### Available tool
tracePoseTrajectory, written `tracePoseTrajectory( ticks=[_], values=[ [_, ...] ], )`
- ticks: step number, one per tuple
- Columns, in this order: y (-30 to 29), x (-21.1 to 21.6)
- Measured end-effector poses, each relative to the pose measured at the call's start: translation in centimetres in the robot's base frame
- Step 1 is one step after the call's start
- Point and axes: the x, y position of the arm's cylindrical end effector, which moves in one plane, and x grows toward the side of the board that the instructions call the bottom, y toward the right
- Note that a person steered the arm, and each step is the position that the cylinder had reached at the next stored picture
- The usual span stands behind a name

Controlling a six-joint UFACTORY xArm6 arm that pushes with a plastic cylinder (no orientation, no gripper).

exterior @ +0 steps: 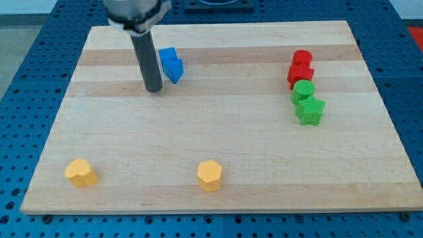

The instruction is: Push the yellow hexagon towards the blue triangle

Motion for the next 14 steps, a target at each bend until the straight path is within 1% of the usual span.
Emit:
tracePoseTrajectory(
  ticks=[1, 2, 3, 4, 5, 6, 7, 8, 9, 10, 11, 12, 13, 14],
  values=[
    [4.9, 4.3],
    [11.8, 8.8],
    [17.3, 15.3],
    [18.5, 20.9],
    [10.9, 20.8],
    [5.1, 16.8],
    [3.0, 13.7],
    [3.2, 17.6],
    [6.5, 20.9],
    [11.3, 18.5],
    [10.1, 13.6],
    [6.7, 11.8],
    [9.2, 12.7],
    [12.9, 12.7]
  ],
)
